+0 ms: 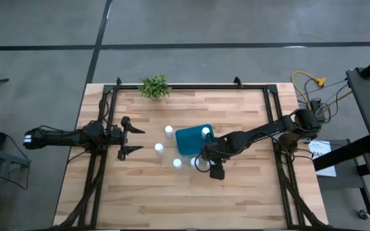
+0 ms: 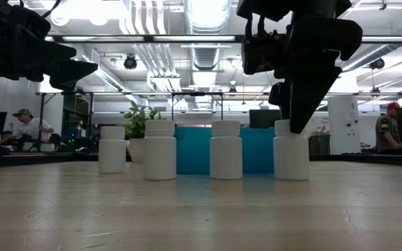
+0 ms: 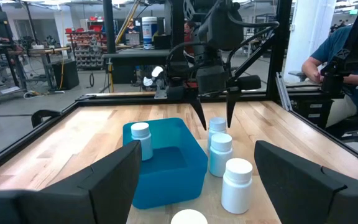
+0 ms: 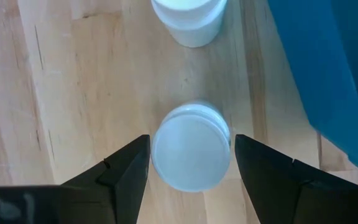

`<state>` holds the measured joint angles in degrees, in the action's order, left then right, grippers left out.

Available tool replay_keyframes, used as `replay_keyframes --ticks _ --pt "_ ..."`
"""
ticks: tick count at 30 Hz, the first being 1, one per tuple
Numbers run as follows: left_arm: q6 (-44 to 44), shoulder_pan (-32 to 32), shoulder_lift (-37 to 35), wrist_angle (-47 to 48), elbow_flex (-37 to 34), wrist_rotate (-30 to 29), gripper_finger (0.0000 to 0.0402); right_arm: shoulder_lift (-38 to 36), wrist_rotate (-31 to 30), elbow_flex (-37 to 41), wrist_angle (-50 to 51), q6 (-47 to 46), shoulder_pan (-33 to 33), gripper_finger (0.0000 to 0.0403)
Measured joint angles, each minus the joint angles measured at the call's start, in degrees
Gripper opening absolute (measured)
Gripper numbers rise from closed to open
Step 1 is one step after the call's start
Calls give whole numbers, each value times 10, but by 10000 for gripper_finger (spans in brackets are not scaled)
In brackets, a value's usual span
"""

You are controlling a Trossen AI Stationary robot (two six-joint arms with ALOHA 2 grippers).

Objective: Pick and place pill bottles into a basket
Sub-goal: Put the white medicine bottle into the blue bin

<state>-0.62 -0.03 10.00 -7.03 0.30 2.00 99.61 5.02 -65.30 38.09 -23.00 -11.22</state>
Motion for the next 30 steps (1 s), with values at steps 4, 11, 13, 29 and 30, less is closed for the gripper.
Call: replay_keyframes --ticks 4,11,13,29,30 --pt "0 0 0 0 0 0 295 0 0 0 -6 0 0 223" --pt "0 0 0 0 0 0 295 0 2 4 -15 0 0 181" --pt "0 0 0 0 0 0 295 -1 12 8 -22 1 1 163" --pt "0 0 0 0 0 0 295 0 -9 -18 3 33 0 148" --pt "0 0 0 0 0 0 295 0 -18 -24 14 33 0 148"
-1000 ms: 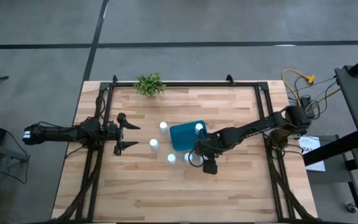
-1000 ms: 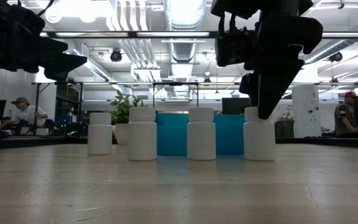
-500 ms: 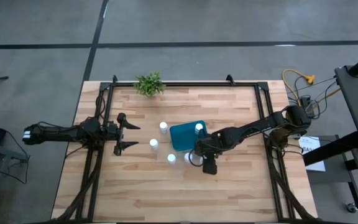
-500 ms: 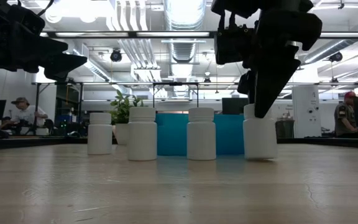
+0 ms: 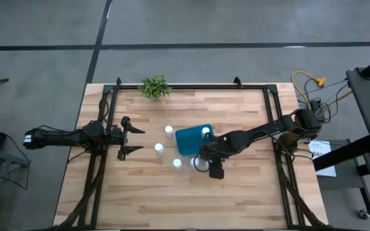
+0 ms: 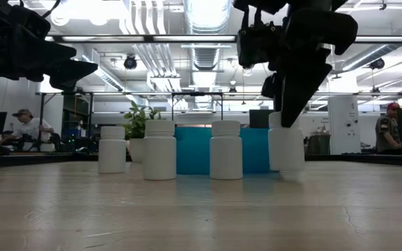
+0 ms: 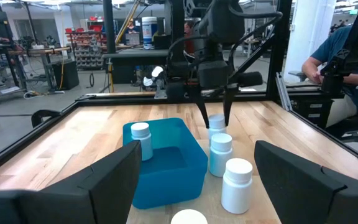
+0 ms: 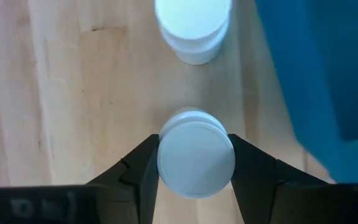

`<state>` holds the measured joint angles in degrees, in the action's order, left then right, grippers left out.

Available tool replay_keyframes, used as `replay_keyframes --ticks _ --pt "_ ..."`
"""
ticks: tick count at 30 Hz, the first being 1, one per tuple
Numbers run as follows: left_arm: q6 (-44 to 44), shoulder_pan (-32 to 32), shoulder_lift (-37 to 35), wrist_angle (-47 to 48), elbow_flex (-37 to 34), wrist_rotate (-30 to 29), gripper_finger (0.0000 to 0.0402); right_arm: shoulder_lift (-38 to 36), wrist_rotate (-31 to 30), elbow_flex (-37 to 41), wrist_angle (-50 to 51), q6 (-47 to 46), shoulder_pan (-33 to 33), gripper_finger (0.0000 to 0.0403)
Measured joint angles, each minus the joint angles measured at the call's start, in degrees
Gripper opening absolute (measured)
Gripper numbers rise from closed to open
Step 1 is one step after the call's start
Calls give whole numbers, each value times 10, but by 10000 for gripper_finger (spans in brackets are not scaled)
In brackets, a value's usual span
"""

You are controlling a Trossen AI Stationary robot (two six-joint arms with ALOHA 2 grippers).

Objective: Pick and place pill bottles into a basket
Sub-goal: Put the white medicine bottle into the blue bin

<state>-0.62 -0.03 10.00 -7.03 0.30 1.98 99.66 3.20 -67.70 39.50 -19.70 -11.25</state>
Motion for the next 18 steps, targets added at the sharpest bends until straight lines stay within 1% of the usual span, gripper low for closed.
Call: replay_keyframes --ticks 3,7,12,18 --pt "0 0 0 0 0 0 295 0 -26 -26 40 7 0 148" --pt "0 0 0 0 0 0 295 0 -40 -70 82 26 0 148" --pt "0 0 0 0 0 0 295 -1 -87 -134 145 52 1 148" --pt "0 0 0 0 0 0 295 -2 -114 -181 189 75 8 148"
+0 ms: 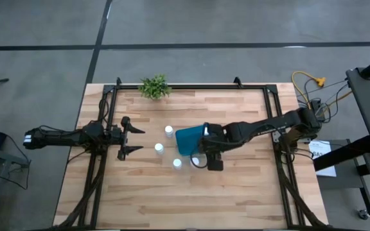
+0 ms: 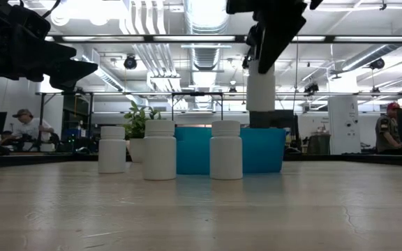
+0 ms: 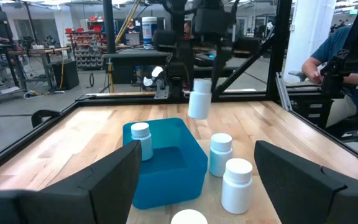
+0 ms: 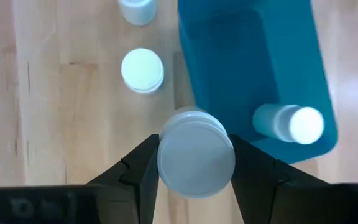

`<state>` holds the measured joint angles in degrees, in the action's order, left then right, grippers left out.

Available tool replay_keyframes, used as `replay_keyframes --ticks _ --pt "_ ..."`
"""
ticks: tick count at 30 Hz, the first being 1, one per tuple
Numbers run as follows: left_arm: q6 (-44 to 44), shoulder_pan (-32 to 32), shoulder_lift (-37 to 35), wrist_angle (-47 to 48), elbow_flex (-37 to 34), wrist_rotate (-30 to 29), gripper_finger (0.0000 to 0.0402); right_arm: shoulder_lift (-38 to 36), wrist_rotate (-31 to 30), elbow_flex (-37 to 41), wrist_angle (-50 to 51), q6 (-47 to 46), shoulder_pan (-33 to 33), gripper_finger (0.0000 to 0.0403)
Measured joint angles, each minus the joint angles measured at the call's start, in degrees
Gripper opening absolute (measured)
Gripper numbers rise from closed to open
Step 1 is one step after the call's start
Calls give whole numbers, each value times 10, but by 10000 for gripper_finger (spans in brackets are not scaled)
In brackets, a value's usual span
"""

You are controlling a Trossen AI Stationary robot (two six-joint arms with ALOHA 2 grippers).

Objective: Pick and place pill bottles into a basket
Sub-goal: Put the white medicine bottle into the blue bin

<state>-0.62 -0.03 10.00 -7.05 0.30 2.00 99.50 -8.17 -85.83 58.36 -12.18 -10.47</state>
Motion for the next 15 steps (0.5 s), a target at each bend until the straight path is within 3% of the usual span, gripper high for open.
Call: replay_keyframes --ticks 15 --pt "0 0 0 0 0 0 295 0 -11 13 11 56 61 148"
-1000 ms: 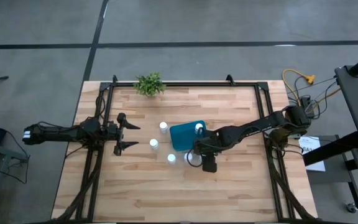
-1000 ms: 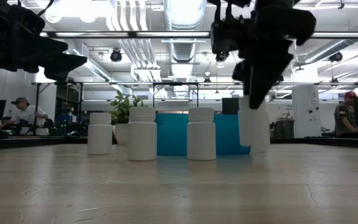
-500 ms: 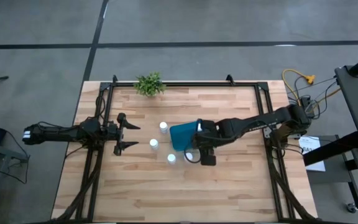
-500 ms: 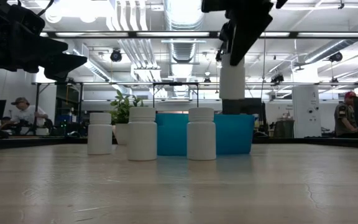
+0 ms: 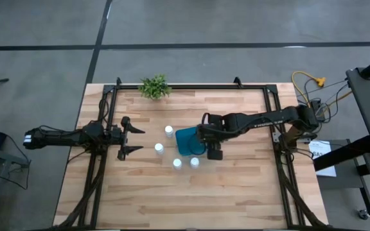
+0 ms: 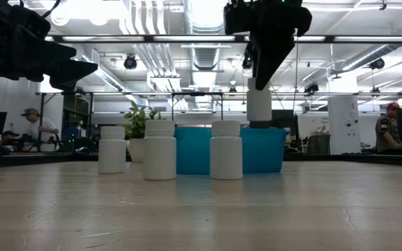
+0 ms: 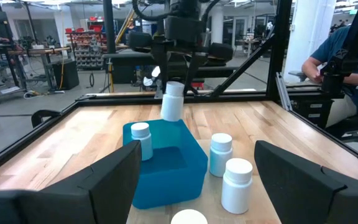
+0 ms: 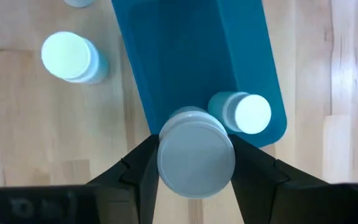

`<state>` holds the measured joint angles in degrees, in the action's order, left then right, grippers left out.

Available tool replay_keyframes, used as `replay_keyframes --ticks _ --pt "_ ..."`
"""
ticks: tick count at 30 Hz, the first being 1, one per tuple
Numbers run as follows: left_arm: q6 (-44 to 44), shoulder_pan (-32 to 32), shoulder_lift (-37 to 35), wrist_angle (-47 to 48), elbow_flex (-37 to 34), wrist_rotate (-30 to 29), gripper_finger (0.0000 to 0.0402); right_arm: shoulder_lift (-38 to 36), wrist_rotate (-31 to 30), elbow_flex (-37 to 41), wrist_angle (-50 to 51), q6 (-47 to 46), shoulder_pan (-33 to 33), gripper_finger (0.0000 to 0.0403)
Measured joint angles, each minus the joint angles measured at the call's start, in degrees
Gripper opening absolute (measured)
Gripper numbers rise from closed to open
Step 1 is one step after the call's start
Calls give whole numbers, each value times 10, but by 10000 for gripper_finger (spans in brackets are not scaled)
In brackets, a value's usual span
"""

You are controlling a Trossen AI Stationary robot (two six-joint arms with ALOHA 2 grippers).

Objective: Pick and place pill bottles into a basket
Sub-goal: Put the white medicine bottle into the blue bin

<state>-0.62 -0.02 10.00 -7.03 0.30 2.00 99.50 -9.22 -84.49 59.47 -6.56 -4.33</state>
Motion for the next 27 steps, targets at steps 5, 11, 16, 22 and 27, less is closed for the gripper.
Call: replay_keyframes --ticks 5,11,16,22,27 --pt "0 0 0 0 0 0 295 0 2 15 -8 8 10 148" --pt "0 0 0 0 0 0 295 0 5 30 -27 17 13 148" --pt "0 0 0 0 0 0 295 0 7 52 -53 20 15 148" --pt "0 0 0 0 0 0 295 0 21 77 -77 21 21 148" --pt "0 0 0 0 0 0 295 0 23 100 -103 25 27 148"
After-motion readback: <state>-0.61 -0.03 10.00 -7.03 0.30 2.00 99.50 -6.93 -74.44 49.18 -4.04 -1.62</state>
